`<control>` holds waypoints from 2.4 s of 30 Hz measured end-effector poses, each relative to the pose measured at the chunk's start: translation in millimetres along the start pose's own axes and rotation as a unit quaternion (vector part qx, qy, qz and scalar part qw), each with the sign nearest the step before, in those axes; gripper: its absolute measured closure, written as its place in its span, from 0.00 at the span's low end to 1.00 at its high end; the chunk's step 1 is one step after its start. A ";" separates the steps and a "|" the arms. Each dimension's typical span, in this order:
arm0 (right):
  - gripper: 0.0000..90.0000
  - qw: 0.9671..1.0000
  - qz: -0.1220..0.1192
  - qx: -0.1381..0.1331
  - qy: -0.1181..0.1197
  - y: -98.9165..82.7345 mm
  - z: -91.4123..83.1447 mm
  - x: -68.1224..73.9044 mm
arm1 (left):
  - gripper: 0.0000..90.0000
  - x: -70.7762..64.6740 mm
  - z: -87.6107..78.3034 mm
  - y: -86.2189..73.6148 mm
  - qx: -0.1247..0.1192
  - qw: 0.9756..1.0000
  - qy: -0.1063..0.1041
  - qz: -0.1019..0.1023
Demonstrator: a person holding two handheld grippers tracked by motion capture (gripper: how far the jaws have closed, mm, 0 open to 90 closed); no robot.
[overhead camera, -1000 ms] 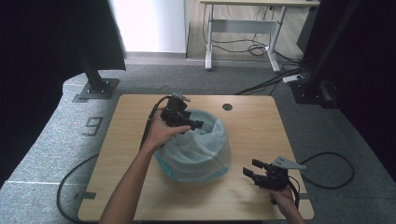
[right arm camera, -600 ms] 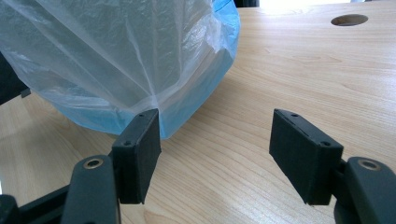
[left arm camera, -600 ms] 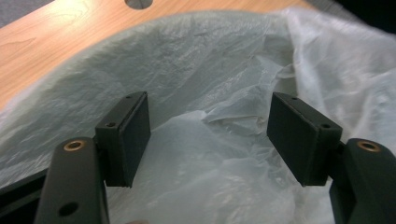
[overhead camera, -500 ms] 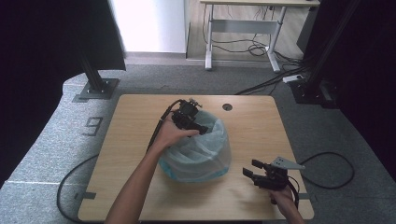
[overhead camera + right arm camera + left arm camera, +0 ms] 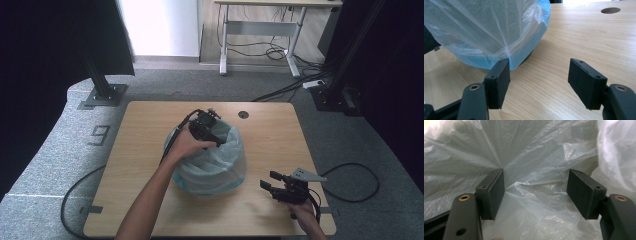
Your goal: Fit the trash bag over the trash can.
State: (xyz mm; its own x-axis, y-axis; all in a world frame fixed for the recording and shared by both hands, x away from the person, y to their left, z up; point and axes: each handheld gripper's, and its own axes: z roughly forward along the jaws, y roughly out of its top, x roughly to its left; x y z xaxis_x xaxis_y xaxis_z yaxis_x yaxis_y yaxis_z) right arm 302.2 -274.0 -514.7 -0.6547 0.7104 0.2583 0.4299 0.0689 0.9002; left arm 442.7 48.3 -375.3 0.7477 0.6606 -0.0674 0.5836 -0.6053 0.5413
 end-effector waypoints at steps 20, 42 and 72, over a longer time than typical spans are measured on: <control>0.37 1.000 -0.002 0.007 -0.001 -0.4 2.2 2.0 | 0.35 -28.3 -52.0 -18.6 -0.088 0.995 -0.041 0.032; 0.37 1.000 -0.001 0.009 -0.002 -1.0 1.3 0.6 | 0.35 -41.3 -12.1 -5.9 0.024 0.998 -0.038 0.037; 0.37 1.000 0.000 0.008 -0.008 -2.0 1.3 0.9 | 0.31 -7.0 -44.4 -39.3 0.027 0.999 -0.019 0.022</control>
State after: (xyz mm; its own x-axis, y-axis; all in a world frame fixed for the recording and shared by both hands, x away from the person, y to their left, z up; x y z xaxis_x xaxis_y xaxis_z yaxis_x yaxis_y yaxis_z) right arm 301.5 -272.6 -516.7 -0.6446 0.7220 0.2514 0.4395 0.0810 0.8946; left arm 400.5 87.2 -358.9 0.7844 0.6154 -0.0771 0.5650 -0.6578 0.4982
